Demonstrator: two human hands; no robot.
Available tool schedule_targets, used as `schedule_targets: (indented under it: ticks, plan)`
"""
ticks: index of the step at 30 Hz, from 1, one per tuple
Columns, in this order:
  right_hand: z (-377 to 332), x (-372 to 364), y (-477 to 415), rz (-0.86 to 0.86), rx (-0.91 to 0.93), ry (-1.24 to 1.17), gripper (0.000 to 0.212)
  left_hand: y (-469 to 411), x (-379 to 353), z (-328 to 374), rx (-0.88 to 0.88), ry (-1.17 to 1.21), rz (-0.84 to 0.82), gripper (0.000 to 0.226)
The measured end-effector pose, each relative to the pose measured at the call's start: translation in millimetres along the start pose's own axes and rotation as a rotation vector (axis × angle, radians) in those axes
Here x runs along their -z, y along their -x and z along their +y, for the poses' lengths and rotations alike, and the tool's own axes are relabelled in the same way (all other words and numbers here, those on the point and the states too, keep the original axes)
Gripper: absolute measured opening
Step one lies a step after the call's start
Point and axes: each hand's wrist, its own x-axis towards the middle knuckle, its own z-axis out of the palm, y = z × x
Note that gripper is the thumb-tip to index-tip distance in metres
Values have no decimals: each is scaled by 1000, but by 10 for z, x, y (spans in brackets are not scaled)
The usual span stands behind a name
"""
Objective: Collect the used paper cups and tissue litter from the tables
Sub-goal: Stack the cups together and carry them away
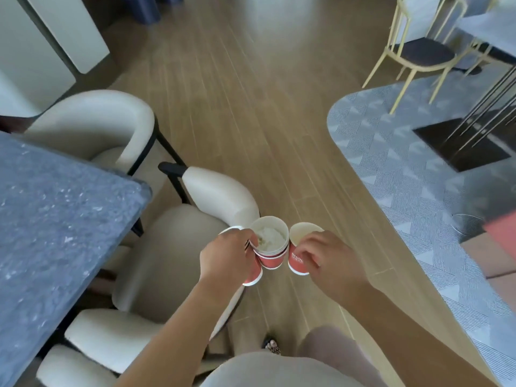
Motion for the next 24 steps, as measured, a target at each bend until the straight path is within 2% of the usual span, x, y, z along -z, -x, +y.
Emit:
schedule_targets:
  ticks: [7,15,24]
  plan:
    - [811,45,-1463,-89,-28,-8,13,-1498,-20,366,3,-38,5,26]
    - [1819,336,-3496,-182,71,-6,10,-3499,-39,1058,58,-100,90,27]
    - [2459,520,-5314,-246,127,-29,12,-5213,181,1471,156,-39,56,28]
